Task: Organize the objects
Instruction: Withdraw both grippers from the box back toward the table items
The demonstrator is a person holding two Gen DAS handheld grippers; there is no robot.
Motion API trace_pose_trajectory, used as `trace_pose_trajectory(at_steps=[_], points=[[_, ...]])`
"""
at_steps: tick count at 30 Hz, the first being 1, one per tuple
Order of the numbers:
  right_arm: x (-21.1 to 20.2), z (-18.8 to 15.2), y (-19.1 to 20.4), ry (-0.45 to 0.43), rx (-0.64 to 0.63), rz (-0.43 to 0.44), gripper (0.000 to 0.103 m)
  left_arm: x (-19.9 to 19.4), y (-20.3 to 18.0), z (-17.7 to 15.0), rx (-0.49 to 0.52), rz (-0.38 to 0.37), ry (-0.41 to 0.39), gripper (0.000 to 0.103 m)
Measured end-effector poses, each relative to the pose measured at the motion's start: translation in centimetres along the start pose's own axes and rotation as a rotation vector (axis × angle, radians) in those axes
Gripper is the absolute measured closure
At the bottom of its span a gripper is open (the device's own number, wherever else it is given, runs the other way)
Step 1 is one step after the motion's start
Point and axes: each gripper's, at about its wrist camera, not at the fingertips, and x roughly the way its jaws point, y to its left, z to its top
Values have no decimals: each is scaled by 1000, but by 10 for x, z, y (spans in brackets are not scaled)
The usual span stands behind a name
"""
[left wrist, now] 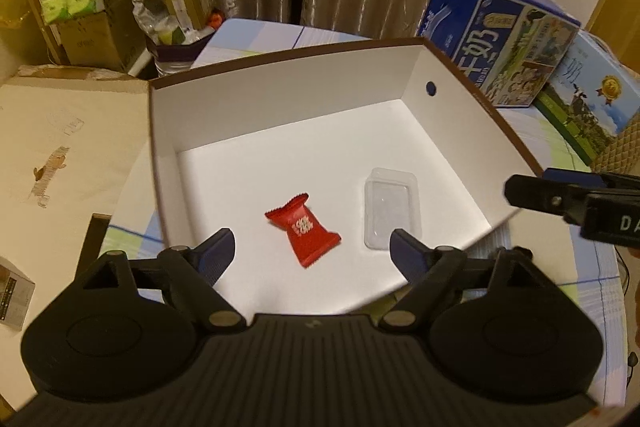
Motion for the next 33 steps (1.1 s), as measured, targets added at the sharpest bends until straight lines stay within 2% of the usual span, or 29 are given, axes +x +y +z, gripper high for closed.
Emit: trace_pose_trajectory(at_steps=[8,15,24,33], points=[[-64,-39,0,-60,33,23,37,-48,-6,-38,10,-2,-28,19],[-107,-74,-2,-76,51,16,37,-76,-22,-71,16,-22,-19,19],[-140,-125,-8,-51,60,-5,37,-92,-44,-116,40,-40,19,19],[-156,-169,-22,14,102,-36,37,-84,-68,-157,67,-56,104,19]])
